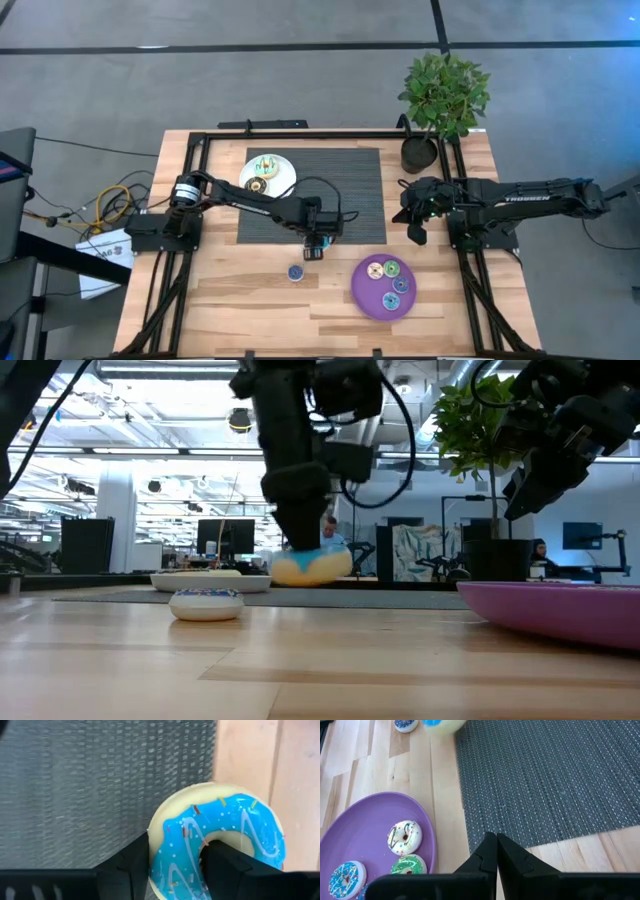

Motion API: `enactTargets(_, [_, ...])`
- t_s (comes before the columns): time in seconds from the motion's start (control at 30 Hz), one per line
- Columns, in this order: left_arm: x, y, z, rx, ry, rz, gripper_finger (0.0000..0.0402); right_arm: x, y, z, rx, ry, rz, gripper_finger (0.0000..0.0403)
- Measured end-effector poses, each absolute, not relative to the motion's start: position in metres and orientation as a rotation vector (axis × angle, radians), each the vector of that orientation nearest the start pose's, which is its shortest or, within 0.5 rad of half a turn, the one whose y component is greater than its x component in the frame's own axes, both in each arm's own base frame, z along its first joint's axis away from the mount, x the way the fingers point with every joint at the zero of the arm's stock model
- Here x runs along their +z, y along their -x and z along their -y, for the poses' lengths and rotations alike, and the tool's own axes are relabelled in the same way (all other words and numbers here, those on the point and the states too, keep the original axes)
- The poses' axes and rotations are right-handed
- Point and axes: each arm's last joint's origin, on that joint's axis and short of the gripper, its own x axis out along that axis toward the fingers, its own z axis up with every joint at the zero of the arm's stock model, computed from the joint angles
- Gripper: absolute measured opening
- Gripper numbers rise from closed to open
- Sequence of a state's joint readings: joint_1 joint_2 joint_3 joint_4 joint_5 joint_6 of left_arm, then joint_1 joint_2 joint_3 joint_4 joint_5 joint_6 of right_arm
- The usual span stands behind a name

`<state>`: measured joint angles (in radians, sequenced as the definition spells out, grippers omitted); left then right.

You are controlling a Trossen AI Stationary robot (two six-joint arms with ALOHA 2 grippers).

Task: Pick & Place donuts
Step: Put the large light blue donut on the white plate

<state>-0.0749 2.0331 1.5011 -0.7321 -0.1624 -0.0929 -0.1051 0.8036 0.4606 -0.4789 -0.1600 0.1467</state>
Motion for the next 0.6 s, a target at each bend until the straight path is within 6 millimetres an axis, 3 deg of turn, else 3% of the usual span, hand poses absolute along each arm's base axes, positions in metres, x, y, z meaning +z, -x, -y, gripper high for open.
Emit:
enactTargets(0.17, [0.208,-0.414,0.010,0.137,-0.110,-1.271,0.0149,0.197,-0.153,0.011,-0.009,-0.249,-0.819,0.0000])
enactTargets(0.3, [0.228,-0.416,-0.014,0.128,-0.125,-1.285,0.0149,0.197,-0.153,0.012,-0.016,-0.261,-0.818,0.0000])
enactTargets(0.6, [0.236,-0.387,-0.097,0.087,0.023,-1.393,0.0149,0.198,-0.154,0.015,-0.087,-0.326,-0.800,0.0000])
